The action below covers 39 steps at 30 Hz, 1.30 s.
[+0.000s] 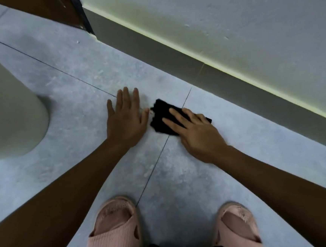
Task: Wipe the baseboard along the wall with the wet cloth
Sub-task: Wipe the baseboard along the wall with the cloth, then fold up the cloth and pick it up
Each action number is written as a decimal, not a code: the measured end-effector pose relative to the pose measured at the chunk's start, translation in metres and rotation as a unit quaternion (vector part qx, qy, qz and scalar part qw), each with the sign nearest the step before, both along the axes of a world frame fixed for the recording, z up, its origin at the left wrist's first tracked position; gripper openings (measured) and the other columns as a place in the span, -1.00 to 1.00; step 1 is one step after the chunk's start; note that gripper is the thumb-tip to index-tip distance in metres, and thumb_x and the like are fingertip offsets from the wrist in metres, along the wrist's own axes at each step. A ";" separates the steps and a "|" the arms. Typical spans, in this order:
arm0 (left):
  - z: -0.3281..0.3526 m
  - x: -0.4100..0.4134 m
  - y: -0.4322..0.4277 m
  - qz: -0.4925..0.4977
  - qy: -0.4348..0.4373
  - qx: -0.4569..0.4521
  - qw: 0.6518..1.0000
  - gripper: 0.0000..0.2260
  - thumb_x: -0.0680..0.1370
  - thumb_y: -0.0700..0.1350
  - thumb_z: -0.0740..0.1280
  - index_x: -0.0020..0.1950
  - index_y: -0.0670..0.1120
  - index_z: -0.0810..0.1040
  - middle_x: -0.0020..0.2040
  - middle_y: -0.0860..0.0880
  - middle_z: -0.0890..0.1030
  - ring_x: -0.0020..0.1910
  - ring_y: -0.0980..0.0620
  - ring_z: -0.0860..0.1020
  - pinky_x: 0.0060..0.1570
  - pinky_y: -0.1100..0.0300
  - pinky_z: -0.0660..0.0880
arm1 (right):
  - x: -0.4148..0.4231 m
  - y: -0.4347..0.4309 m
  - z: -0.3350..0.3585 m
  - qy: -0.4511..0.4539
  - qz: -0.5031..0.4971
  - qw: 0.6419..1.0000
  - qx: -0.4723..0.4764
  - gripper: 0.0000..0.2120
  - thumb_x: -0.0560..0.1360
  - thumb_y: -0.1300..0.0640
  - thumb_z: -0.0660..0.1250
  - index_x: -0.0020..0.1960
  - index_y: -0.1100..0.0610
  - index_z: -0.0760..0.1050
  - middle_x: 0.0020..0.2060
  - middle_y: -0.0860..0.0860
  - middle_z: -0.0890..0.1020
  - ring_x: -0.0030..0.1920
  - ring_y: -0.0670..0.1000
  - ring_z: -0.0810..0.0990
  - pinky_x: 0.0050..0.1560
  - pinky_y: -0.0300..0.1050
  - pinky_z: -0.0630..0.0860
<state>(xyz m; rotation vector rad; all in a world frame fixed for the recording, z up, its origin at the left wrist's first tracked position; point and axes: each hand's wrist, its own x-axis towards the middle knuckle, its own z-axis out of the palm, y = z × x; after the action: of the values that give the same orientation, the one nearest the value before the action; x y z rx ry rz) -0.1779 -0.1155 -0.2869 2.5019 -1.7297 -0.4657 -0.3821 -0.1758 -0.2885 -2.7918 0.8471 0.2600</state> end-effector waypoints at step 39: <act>0.036 -0.118 0.000 -0.127 0.191 0.205 0.951 -0.67 0.46 0.06 0.39 0.10 -0.13 0.54 0.04 -0.11 0.57 0.06 -0.08 0.55 -0.05 0.14 0.49 | -0.113 -0.022 0.059 -0.061 -0.523 0.722 0.450 -0.78 0.47 0.15 0.42 0.03 0.29 0.57 -0.09 0.14 0.62 -0.12 0.03 0.59 -0.13 -0.14 0.58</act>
<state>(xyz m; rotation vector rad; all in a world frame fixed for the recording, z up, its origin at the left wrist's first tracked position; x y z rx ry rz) -0.2954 -0.1157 -0.2507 2.2028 -1.9472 -1.3565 -0.4947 -0.1981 -0.2296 -1.1554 1.5434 0.1867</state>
